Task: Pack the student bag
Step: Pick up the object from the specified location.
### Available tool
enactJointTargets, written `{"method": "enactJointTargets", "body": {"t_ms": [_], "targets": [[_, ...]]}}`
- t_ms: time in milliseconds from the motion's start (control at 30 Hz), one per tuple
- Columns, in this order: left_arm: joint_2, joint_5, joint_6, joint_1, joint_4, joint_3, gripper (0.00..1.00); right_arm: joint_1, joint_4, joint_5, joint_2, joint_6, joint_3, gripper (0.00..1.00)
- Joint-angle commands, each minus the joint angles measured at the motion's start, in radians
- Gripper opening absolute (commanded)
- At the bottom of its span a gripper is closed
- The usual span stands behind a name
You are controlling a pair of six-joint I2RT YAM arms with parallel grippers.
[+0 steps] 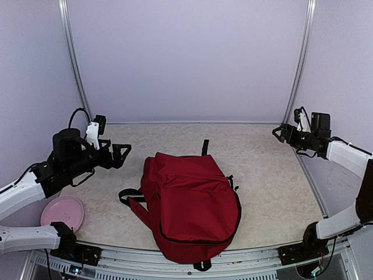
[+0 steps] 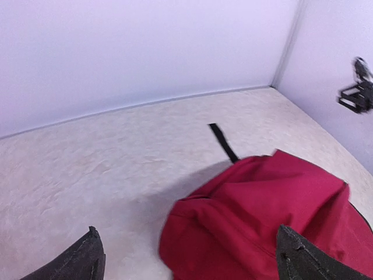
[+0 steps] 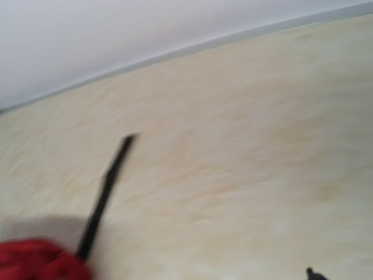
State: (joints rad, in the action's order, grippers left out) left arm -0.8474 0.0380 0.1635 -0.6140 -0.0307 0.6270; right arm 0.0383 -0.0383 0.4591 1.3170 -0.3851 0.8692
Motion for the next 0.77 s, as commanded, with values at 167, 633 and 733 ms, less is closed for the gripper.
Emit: {"method": "enactJointTargets", "body": {"t_ms": [167, 633, 733], "targets": [[-0.189, 0.317, 0.238, 0.238, -0.067, 0.030, 0.99, 0.087, 0.024, -0.175, -0.106, 0.039, -0.109, 0.99], [-0.110, 0.655, 0.209, 0.240, 0.328, -0.242, 0.99, 0.087, 0.211, -0.294, -0.116, 0.032, -0.315, 0.98], [-0.107, 0.653, 0.180, 0.240, 0.368, -0.272, 0.99, 0.087, 0.224, -0.307, -0.114, 0.043, -0.322, 0.98]]}}
